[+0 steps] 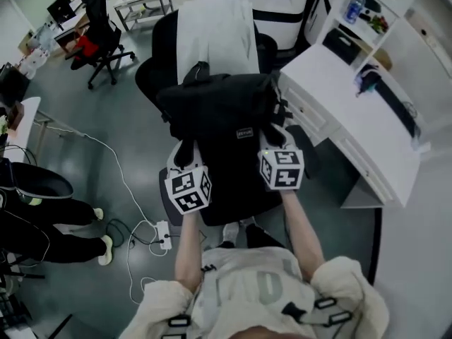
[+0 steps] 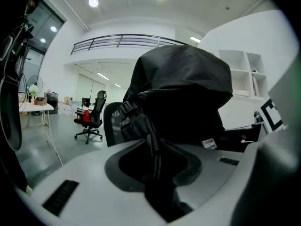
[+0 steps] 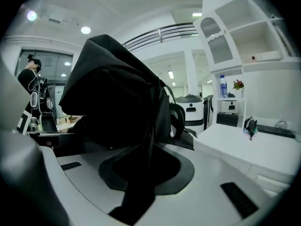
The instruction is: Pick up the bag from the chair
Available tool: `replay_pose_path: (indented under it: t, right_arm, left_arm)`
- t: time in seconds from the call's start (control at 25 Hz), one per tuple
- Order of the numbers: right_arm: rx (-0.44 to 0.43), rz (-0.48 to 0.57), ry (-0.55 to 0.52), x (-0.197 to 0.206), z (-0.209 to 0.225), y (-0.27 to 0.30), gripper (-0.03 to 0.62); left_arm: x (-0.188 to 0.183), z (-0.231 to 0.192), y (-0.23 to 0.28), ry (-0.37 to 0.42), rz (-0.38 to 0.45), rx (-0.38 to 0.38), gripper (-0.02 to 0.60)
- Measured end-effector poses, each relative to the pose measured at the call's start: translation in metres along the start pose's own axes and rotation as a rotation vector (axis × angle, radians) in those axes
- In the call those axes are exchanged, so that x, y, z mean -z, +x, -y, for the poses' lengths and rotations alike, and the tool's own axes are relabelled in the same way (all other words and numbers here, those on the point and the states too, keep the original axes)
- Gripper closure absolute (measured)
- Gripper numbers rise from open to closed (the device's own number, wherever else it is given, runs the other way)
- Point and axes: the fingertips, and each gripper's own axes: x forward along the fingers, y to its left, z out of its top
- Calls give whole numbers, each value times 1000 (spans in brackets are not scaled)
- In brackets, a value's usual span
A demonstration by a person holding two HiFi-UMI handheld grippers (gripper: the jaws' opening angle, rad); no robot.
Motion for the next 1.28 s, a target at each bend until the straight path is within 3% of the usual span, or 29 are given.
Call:
replay_pose_path:
  t: [0.16, 0.36, 0.64, 0.84, 1.28]
  right_arm:
    - [-4, 74, 20, -31, -5, -34, 520]
    - [3, 132, 25, -49, -7, -66, 520]
    - [24, 152, 14, -32, -6, -87, 520]
    - [12, 134, 26, -24, -3, -82, 520]
    - [-2, 129, 42, -27, -1, -76, 520]
  left_arm:
    - [-40, 12, -29, 45, 74, 21, 497]
    - [-62, 23, -51, 87, 118, 48, 495]
    - [-48, 32, -65, 100, 131, 55, 495]
    - [-38, 32, -59, 69, 110, 55, 495]
    - [-42, 31, -58, 56, 95, 45, 497]
